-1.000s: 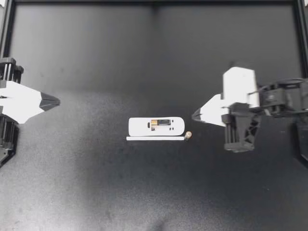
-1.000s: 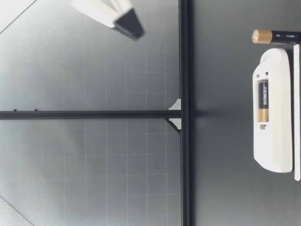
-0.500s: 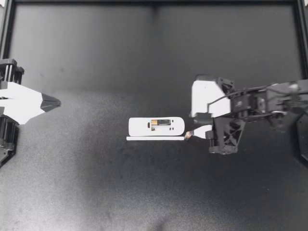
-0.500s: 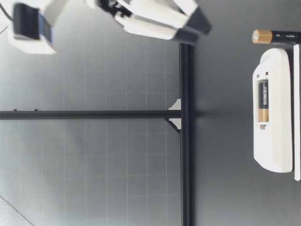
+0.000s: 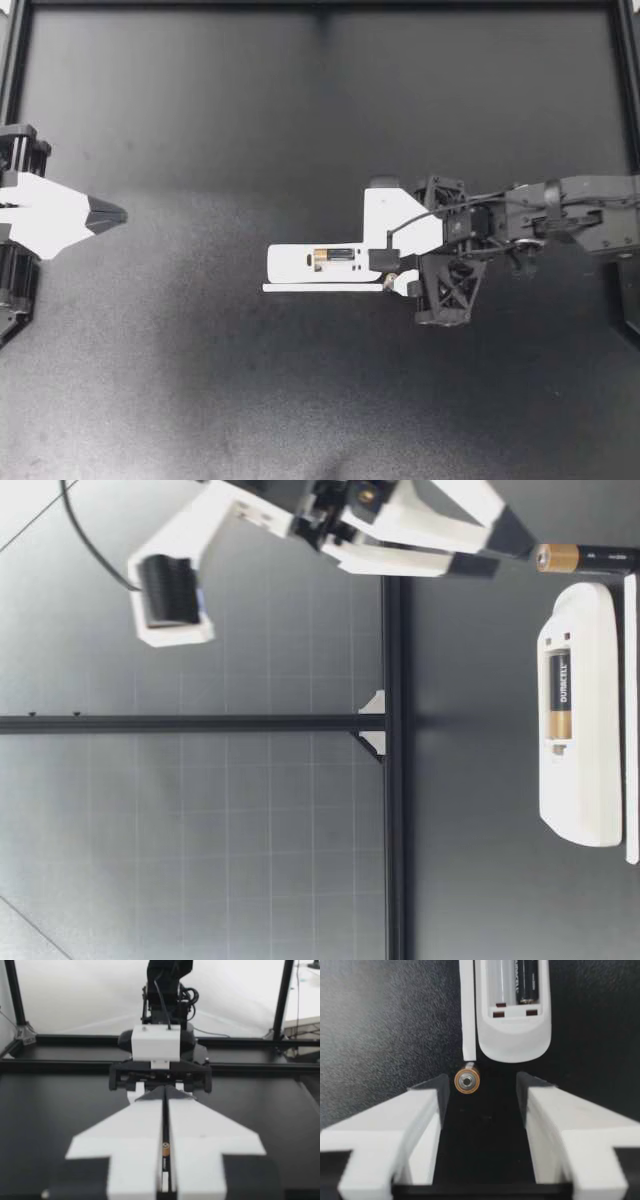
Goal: Place the battery into the slot of the remote controller.
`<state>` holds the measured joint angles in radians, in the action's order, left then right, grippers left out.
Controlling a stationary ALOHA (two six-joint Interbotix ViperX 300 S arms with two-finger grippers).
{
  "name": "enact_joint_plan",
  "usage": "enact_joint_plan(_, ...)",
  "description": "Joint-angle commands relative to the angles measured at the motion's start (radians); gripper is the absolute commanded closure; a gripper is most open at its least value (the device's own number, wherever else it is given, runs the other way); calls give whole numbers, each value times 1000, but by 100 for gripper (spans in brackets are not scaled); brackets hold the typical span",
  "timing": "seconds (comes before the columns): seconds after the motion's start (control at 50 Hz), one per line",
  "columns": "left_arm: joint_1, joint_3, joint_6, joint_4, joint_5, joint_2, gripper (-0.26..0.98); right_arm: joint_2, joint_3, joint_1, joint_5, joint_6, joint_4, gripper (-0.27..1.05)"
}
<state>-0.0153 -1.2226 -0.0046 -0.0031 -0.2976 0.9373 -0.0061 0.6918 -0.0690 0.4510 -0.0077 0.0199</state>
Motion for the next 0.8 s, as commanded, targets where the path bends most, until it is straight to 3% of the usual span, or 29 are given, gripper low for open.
enact_joint_plan(0.0,-3,12,2,-2,-11,-8,88,3,-21,2,-8,-2,2,25)
enact_joint_plan(0.64,-2,11,3,0,-11,-8,88,58,-40,28,-18,2,0,26)
enact_joint_plan(0.78,-2,11,3,0,-9,-8,88,61,-41,32,-15,2,0,34)
